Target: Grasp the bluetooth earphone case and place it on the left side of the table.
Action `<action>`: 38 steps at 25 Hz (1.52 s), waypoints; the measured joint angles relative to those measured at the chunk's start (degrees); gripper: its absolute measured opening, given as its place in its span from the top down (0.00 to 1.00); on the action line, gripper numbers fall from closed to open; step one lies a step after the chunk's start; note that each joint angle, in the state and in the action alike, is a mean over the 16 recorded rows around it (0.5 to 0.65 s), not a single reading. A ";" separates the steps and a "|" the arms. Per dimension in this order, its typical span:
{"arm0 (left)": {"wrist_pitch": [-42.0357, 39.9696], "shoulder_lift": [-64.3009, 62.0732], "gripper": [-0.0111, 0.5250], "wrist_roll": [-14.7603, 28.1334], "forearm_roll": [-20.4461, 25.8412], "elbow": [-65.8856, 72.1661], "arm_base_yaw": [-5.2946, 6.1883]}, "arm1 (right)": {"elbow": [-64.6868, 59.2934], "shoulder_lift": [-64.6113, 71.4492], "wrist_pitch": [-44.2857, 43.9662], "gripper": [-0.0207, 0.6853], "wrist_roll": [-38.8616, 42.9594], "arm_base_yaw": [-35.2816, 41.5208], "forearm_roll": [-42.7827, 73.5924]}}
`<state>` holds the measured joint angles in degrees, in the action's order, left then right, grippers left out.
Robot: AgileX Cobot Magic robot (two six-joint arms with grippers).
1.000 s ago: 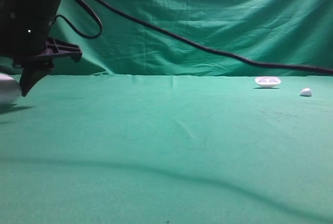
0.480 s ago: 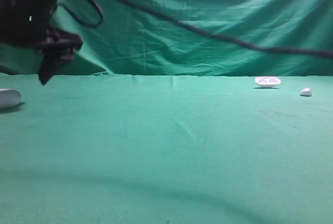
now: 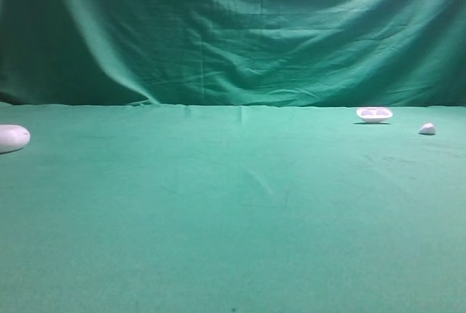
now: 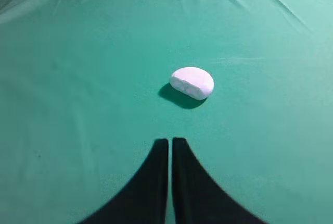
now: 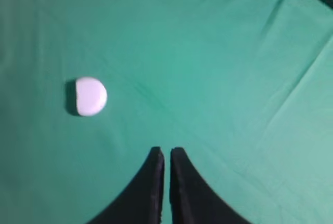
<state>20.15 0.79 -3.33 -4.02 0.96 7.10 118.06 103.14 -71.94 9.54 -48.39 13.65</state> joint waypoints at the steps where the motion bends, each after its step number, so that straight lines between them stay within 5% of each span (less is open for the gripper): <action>1: 0.00 0.00 0.98 0.00 0.00 0.00 0.00 | -1.67 -2.39 -0.09 0.97 0.06 0.99 -0.65; 21: 0.00 0.00 0.98 0.00 0.00 0.00 0.00 | -53.66 -49.53 13.01 0.97 0.37 10.73 -9.65; 38: 0.00 0.00 0.98 0.00 0.00 0.00 0.00 | -70.03 -66.42 23.99 0.97 -10.52 14.81 -12.41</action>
<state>20.15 0.79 -3.33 -4.02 0.96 7.10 48.02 36.73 -47.95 -0.98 -33.58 1.24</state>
